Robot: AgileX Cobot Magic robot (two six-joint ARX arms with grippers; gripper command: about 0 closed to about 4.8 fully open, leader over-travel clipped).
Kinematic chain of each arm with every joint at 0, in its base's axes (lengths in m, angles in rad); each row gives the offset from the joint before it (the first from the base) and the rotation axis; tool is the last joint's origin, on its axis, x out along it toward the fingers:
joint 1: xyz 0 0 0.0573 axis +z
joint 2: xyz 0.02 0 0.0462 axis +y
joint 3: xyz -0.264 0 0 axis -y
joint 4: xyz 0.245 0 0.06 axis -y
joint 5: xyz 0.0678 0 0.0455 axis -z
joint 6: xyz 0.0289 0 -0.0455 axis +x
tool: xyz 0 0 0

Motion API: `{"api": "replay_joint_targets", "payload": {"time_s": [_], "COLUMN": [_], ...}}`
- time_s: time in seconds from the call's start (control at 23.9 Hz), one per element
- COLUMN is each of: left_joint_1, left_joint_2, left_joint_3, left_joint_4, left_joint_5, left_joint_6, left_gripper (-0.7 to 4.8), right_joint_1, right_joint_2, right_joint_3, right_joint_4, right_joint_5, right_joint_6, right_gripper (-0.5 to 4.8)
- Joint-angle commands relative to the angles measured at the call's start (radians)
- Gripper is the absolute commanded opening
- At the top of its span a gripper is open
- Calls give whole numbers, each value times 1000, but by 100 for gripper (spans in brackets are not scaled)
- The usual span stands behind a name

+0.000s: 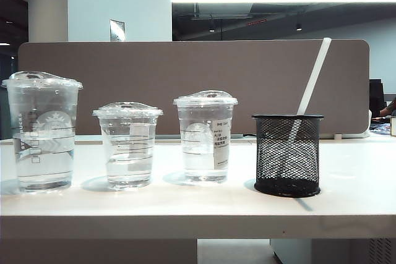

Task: Pick up the straw and insert it into the small coffee cup.

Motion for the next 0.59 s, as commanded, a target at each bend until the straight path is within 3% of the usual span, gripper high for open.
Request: {"api": "replay_joint_targets", "payload": {"time_s": [0.04, 0.42, 0.59], "left_joint_1": [-2, -4, -30], "left_joint_2": [1, 1, 14], "left_joint_3": [-2, 9, 121], "left_joint_4": [5, 16, 67], "left_joint_5": [0, 8, 9], "left_joint_6": [5, 1, 1], "left_gripper": [22, 22, 22], "right_joint_1": [0, 0, 0], "right_joint_2": [-1, -1, -1], "right_joint_3": [1, 1, 1], "right_joint_4": [-13, -13, -13], "right_joint_5": [2, 2, 2], "right_joint_6": [0, 0, 0], "right_gripper": [0, 0, 0]}}
